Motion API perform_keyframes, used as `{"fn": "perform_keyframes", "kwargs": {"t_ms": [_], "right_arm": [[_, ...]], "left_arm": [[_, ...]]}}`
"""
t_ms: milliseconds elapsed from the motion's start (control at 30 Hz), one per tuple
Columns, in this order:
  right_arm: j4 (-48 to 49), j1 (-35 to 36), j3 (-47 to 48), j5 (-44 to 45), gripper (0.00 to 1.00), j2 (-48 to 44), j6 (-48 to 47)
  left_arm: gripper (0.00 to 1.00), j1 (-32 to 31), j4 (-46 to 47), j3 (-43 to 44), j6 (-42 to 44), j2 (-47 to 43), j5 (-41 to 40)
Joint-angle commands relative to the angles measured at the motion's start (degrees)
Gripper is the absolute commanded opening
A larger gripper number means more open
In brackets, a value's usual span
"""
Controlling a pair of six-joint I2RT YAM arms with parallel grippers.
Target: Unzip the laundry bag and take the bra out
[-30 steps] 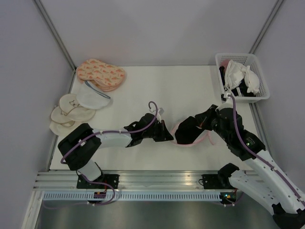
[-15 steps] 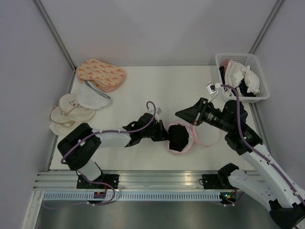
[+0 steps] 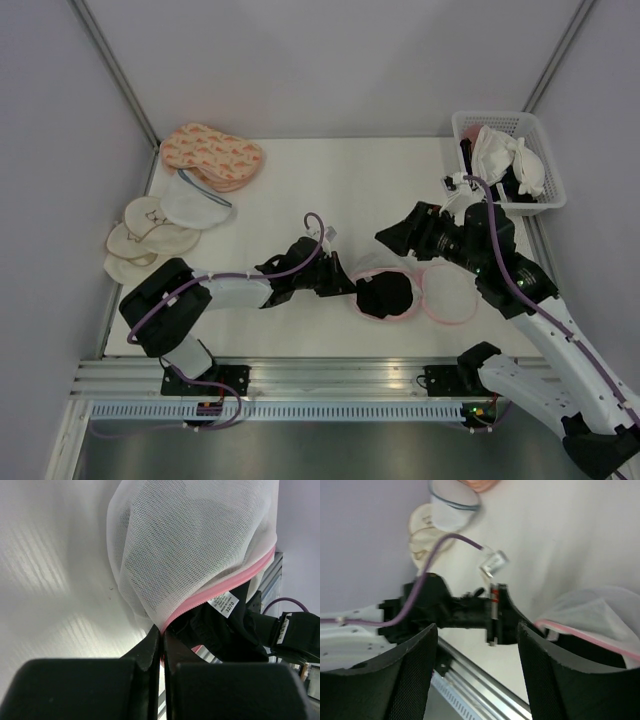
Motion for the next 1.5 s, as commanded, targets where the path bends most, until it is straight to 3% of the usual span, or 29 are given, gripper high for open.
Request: {"fn": "perform_keyframes", "kwargs": {"t_ms": [0,233,367,767,1000,1200,1333,1467], "right_arm": [[-9.24,-0.19,-5.79,10.27,0.7,-1.18,-0.25],[-6.16,-0.19,-21.26,9.04,0.65,-7.59,7.14],[-8.52,-0.1,-24.26,8.69,0.65,-10.14,10.03],[-11.18,-0.01,-34.46,9.74,0.76,-21.3,20.94],[-2.66,-0.1,-38.59,7.37,0.77,-18.5,24.45],[1.83,-0.01,-40.35,11.41,0.74,-16.13,26.04],[5.87,-0.01,-41.67,14.04,0.62,-14.9,26.48],[10.52,-0.01,-40.71,15.63,0.58,-12.27,26.57]], "left_arm": [[0.02,0.15,4.76,-0.53,-2.43,-0.04,2.65],[0.02,0.15,8.01,-1.5,-4.9,0.05,2.83],[0.02,0.15,8.54,-1.06,-5.69,0.49,2.83],[0.02,-1.35,10.04,-0.53,-7.8,0.58,2.13],[0.02,-3.28,11.97,-0.18,-9.55,1.9,2.04],[0.02,-4.33,13.03,-0.09,-10.44,1.73,1.95],[0.02,-5.04,13.55,0.44,-10.7,2.34,2.48],[0.02,-6.18,14.17,0.88,-11.14,3.13,2.83]]}}
